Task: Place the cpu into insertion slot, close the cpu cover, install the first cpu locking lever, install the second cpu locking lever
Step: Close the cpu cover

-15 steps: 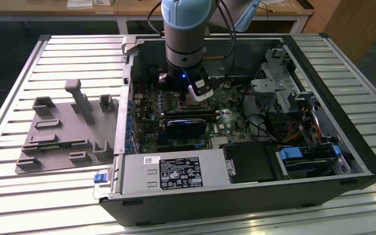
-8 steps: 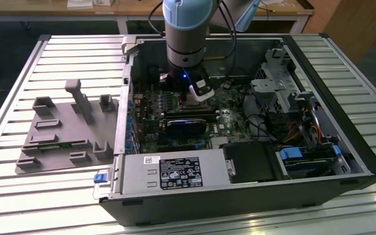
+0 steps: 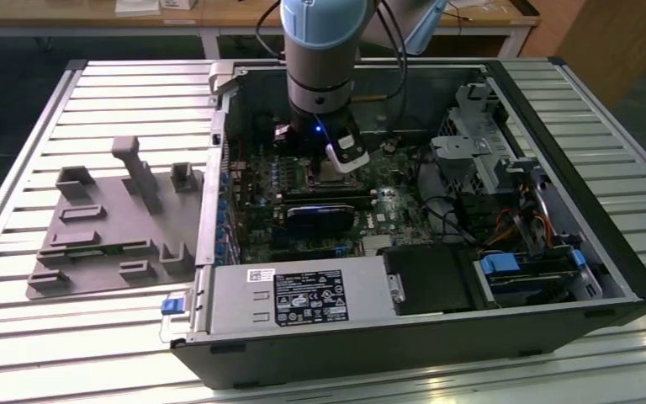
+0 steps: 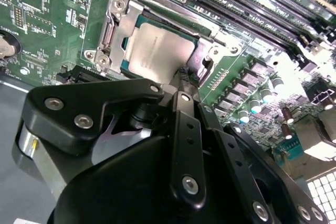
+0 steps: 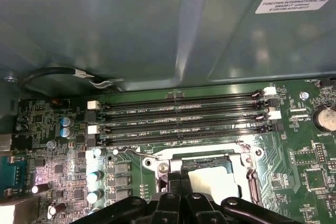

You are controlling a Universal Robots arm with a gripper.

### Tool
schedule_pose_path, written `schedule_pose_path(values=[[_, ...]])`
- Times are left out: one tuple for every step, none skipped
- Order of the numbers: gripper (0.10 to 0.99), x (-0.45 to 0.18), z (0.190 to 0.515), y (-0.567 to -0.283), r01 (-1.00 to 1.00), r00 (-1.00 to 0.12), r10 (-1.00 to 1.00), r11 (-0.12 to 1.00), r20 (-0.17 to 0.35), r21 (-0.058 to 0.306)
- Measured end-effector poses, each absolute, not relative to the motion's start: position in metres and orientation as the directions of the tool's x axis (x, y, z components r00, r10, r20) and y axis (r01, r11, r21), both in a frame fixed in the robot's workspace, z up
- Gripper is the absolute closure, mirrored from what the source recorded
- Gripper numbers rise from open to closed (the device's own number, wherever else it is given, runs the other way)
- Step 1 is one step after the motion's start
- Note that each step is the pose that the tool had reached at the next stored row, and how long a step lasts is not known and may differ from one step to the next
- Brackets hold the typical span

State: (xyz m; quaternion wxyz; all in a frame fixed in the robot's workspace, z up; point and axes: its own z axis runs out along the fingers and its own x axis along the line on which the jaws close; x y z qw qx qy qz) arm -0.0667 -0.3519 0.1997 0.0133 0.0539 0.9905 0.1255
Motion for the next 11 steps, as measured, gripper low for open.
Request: schedule_pose_path(values=[[0.984, -0.0667, 0.1997, -0.3519, 0.103, -0.994, 0.110, 0.963, -0.013, 0.250], [0.984, -0.0668, 0.1998, -0.3520, 0.103, -0.994, 0.110, 0.963, -0.013, 0.250], [0.984, -0.0670, 0.1999, -0.3520, 0.103, -0.994, 0.110, 0.962, -0.012, 0.251], [0.984, -0.0674, 0.1999, -0.3521, 0.104, -0.994, 0.110, 0.962, -0.012, 0.252], [0.984, -0.0680, 0.1998, -0.3522, 0.104, -0.994, 0.110, 0.962, -0.012, 0.252], [0.984, -0.0687, 0.1997, -0.3523, 0.104, -0.994, 0.110, 0.962, -0.012, 0.253], [0.984, -0.0695, 0.1997, -0.3524, 0.103, -0.994, 0.110, 0.962, -0.012, 0.253], [0.984, -0.0702, 0.1996, -0.3525, 0.104, -0.994, 0.110, 0.962, -0.012, 0.253], [0.984, -0.0706, 0.1992, -0.3526, 0.104, -0.994, 0.110, 0.962, -0.012, 0.254], [0.984, -0.0706, 0.1984, -0.3528, 0.103, -0.994, 0.110, 0.962, -0.012, 0.253], [0.984, -0.0707, 0.1974, -0.3532, 0.103, -0.994, 0.110, 0.962, -0.012, 0.253]])
